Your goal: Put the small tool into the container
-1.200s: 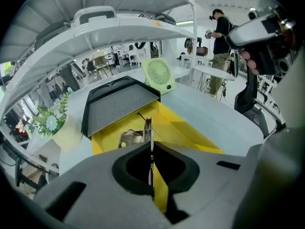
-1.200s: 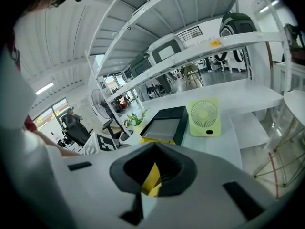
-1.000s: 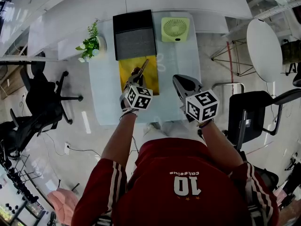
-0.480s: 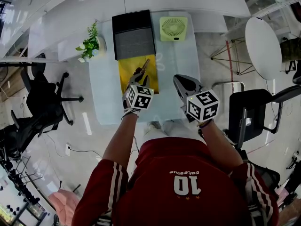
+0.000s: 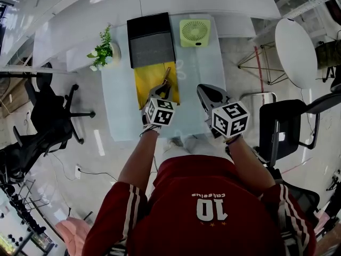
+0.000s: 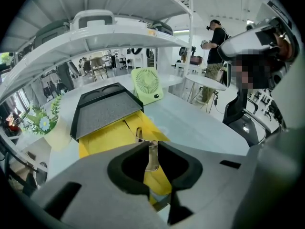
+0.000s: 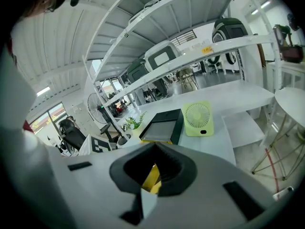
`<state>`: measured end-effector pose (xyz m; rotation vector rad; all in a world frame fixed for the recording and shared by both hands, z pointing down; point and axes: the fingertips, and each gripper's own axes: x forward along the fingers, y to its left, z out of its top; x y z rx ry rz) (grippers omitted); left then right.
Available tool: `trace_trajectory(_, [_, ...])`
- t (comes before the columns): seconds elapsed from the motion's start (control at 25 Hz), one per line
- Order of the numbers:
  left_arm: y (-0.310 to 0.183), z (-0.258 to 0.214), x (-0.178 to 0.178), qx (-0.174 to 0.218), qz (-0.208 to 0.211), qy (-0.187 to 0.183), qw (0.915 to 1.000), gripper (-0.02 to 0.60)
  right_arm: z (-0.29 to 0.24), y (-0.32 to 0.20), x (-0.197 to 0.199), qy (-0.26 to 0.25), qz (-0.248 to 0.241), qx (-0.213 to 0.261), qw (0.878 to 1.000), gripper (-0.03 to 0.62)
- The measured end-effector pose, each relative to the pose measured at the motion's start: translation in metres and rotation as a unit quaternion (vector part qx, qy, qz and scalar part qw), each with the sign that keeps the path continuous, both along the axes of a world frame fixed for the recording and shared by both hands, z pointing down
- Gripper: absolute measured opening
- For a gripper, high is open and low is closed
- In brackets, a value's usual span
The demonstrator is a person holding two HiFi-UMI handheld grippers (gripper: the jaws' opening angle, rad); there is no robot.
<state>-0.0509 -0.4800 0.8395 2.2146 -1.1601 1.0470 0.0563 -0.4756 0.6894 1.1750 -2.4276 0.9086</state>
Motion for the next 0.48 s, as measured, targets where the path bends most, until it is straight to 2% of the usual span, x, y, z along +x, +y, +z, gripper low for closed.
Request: trace_trajectory(0.48, [0.025,-0.030,-0.016,0.014,-0.028,0.038,0.9988,0.066,-0.019,0.016,-0.004,0.001,0.010,0.021,1.000,0.006])
